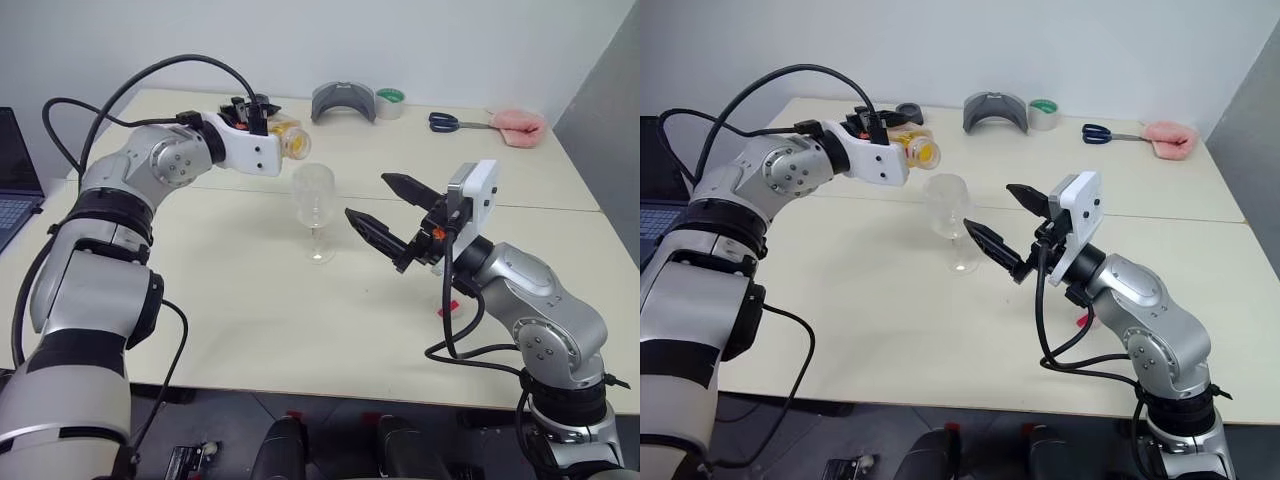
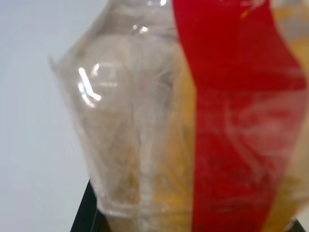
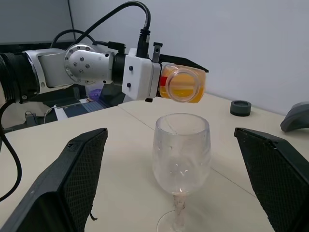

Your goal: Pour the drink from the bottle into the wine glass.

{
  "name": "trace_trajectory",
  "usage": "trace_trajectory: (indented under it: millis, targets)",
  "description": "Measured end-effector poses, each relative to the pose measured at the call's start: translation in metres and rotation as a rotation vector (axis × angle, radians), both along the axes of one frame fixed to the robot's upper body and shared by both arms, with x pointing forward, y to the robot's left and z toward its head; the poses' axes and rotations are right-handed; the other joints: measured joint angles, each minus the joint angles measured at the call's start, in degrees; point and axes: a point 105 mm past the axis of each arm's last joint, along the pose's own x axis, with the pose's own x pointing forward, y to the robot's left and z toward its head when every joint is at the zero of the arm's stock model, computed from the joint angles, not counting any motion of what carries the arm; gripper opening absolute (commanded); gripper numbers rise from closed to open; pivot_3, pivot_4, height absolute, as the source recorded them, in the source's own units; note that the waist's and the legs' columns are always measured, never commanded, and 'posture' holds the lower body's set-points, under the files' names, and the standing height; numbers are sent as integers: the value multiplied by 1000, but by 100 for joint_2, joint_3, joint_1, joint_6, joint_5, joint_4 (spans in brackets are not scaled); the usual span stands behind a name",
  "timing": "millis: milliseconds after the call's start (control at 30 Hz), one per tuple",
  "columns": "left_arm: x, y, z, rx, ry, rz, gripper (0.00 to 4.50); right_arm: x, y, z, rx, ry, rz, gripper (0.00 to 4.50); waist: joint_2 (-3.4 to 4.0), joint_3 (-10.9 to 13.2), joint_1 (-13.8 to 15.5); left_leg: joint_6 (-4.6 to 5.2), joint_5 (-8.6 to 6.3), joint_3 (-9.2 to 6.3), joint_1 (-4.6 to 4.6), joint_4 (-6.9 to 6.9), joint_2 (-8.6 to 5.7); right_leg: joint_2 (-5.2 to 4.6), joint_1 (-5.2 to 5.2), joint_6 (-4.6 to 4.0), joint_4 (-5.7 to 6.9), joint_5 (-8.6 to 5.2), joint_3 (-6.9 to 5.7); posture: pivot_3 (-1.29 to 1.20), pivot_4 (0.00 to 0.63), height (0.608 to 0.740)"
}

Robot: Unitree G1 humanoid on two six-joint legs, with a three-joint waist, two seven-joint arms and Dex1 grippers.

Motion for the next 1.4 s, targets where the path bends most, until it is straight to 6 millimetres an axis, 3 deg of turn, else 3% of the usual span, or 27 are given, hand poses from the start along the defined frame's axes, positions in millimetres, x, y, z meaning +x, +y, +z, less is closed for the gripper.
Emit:
trace_trajectory:
  millis: [667, 1400]
  targets:
    - [1, -1, 13, 73, -79, 4, 1608, 1, 2, 0, 5, -1, -10, 4500, 0, 0, -3, 1, 0, 3, 0, 48, 0, 3, -1, 2, 43, -1, 2, 0, 150, 740]
    - [3, 6, 12, 146, -99, 34, 1608, 1, 2, 0, 3, -2, -5, 4500, 0, 0, -2, 1, 0, 3, 0, 50, 0, 3, -1, 1, 45, -1, 2, 0, 150, 740]
